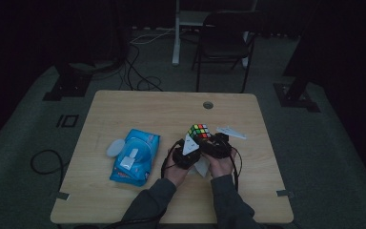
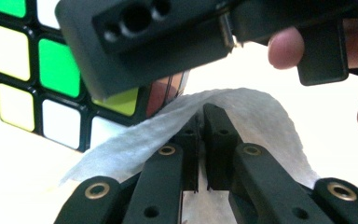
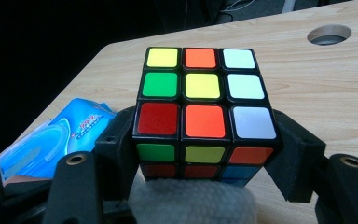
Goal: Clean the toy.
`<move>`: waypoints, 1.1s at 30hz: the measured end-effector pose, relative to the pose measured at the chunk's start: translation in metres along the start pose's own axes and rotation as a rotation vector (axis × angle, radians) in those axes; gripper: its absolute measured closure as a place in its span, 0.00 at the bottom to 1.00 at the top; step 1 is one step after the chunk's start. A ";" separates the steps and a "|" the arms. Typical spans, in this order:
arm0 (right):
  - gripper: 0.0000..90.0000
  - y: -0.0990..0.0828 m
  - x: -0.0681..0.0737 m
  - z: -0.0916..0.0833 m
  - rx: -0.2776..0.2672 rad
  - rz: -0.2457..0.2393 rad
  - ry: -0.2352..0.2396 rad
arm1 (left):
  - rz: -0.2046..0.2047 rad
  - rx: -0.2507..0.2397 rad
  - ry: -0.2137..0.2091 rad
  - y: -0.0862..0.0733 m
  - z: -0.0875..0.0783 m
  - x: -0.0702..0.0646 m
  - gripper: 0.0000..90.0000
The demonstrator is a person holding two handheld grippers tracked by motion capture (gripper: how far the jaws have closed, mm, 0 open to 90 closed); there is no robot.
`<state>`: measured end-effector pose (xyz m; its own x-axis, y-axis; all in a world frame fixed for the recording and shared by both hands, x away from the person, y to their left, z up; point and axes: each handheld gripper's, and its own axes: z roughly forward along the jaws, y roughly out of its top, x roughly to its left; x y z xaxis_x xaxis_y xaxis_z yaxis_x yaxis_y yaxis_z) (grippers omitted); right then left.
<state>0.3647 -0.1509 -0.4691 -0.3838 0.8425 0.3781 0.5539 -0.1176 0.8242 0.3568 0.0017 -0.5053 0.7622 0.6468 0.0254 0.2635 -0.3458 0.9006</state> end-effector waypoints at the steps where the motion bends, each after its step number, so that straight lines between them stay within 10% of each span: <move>1: 0.38 0.000 0.000 0.000 -0.002 -0.001 -0.001 | 0.000 0.000 0.000 0.000 0.000 0.000 0.96; 33: 0.38 0.001 -0.011 -0.006 -0.007 0.001 -0.022 | 0.003 -0.032 0.008 -0.004 -0.024 0.003 0.96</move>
<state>0.3653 -0.1630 -0.4697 -0.3668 0.8539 0.3692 0.5488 -0.1218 0.8270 0.3439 0.0217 -0.4986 0.7582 0.6512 0.0320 0.2419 -0.3265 0.9137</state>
